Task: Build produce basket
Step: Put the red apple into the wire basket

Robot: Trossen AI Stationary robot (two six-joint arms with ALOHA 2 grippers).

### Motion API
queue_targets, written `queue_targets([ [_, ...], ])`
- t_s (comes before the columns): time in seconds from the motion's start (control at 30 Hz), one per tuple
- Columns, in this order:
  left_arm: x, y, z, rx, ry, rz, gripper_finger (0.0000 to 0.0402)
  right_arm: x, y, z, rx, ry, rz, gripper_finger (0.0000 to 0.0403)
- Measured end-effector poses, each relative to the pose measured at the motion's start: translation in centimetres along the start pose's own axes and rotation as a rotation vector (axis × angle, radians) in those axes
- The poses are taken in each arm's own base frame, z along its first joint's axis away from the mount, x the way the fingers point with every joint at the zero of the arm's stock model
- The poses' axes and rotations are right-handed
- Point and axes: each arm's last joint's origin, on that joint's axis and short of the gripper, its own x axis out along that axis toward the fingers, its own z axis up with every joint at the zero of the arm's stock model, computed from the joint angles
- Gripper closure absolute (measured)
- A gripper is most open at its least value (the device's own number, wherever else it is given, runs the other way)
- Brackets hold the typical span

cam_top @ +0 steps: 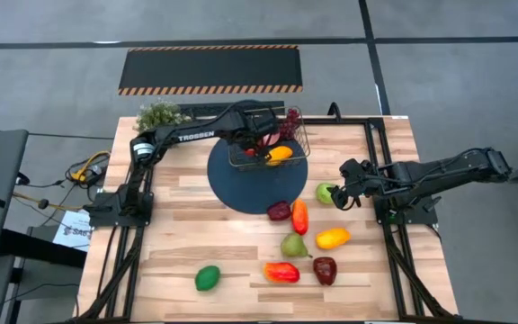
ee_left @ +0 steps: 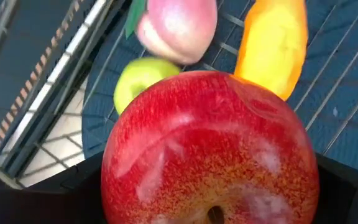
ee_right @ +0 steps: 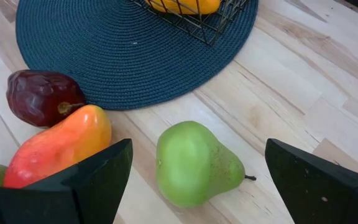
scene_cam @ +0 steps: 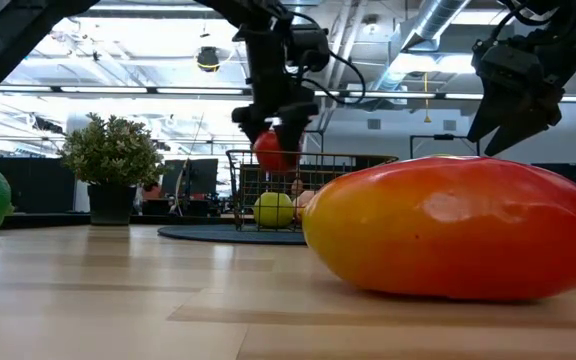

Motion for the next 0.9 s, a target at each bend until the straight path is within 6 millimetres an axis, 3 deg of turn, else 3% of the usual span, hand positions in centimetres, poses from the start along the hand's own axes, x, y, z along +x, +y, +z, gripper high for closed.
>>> queue_targets([
  [0.47, 5.1, -0.9, -0.4, 0.015, 0.155, -0.050, 0.0053, 0.0, 0.0, -0.1, -0.003, 0.007, -0.003, 0.0017],
  [0.9, 5.5, -0.6, -0.1, -0.003, 0.141, -0.045, 0.0039, 0.0, -0.1, -0.1, 0.000, 0.013, -0.008, 0.0017],
])
